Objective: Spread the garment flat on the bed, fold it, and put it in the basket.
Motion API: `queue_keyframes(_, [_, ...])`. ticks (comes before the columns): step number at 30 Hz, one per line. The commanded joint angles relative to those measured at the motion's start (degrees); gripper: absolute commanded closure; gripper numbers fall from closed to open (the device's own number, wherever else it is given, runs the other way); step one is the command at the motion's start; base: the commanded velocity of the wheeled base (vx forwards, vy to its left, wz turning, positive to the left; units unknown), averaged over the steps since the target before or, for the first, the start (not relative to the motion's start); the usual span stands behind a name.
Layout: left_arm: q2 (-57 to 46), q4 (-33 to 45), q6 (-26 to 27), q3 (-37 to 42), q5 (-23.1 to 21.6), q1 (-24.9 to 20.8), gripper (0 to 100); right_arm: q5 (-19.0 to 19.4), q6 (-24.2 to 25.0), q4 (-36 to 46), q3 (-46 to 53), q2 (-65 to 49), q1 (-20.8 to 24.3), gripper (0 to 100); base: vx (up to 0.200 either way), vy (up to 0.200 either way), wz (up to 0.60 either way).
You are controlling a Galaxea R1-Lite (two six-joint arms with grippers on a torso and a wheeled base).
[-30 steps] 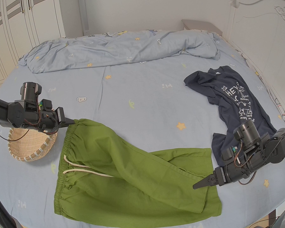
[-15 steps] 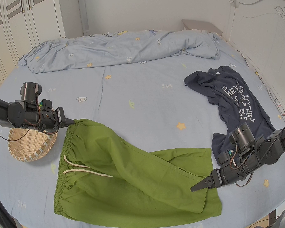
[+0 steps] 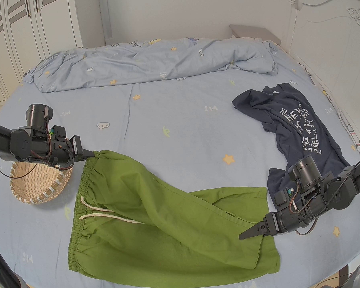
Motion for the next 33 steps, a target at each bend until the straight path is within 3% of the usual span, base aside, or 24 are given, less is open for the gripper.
queue_keyframes(1, [0.06, 0.0, -0.02, 0.01, 0.04, 0.01, 100, 0.08, 0.06, -0.05, 0.05, 0.09, 0.0, 0, 0.0, 0.0, 0.0])
queue_keyframes(11, [0.06, 0.0, -0.02, 0.01, 0.04, 0.01, 100, -0.01, 0.06, -0.05, -0.04, -0.09, 0.0, 0, 0.0, 0.0, 0.0])
queue_keyframes(12, [0.06, 0.0, -0.02, 0.01, -0.05, 0.01, 100, -0.01, 0.06, 0.04, -0.04, -0.09, 0.0, 100, 0.0, 0.0, 0.0])
queue_keyframes(33, [-0.3, 0.0, -0.02, 0.01, 0.04, 0.19, 100, -1.15, -0.56, 0.04, -0.48, -0.7, 0.0, 100, 0.0, 0.0, 0.0])
